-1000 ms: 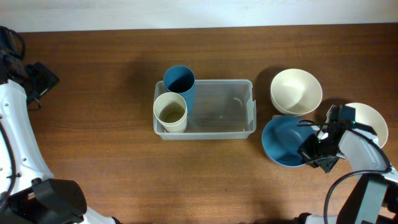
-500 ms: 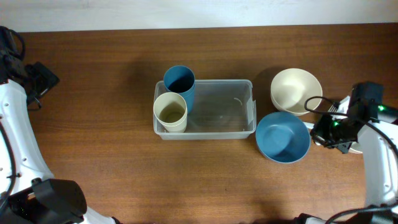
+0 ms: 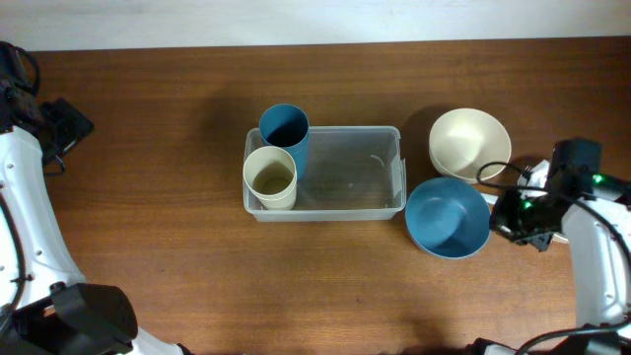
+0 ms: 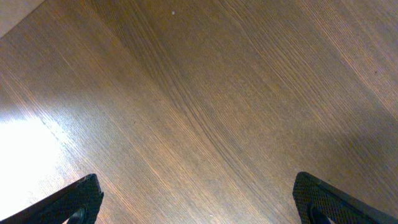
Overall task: Pack container
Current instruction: 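Lower the right gripper and grasp the blue bowl's rim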
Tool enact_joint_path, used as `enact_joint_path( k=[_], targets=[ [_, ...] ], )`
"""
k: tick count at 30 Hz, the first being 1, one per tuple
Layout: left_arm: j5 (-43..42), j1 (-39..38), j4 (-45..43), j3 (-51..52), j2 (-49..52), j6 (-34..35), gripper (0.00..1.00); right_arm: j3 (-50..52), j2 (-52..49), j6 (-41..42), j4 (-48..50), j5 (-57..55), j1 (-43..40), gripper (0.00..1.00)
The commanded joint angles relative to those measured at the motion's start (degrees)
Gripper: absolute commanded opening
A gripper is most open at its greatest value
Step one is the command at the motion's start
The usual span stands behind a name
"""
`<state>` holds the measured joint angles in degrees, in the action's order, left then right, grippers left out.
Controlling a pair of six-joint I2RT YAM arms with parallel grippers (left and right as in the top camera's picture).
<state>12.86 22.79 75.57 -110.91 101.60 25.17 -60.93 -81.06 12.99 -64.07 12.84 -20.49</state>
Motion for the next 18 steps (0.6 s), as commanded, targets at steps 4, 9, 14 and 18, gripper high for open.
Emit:
enact_joint_path(
  k=[4,9,14,18],
  targets=[
    [0.0,0.15,-0.11,-0.87,0.35,0.74,1.0,6.05,0.33,-0.55,3.72,1.16,-0.17,0.24],
    [0.0,0.15,-0.09,-0.87,0.35,0.74,1.0,8.74,0.33,-0.57,6.82,1.16,-0.17,0.24],
    [0.0,0.15,-0.09,-0.87,0.35,0.74,1.0,12.55,0.28,-0.55,11.5,1.16,-0.17,0.21],
    [0.0,0.15,-0.11,-0.87,0.35,0.74,1.0,15.58,0.26,-0.55,15.3,1.16,-0.17,0.19]
  ],
)
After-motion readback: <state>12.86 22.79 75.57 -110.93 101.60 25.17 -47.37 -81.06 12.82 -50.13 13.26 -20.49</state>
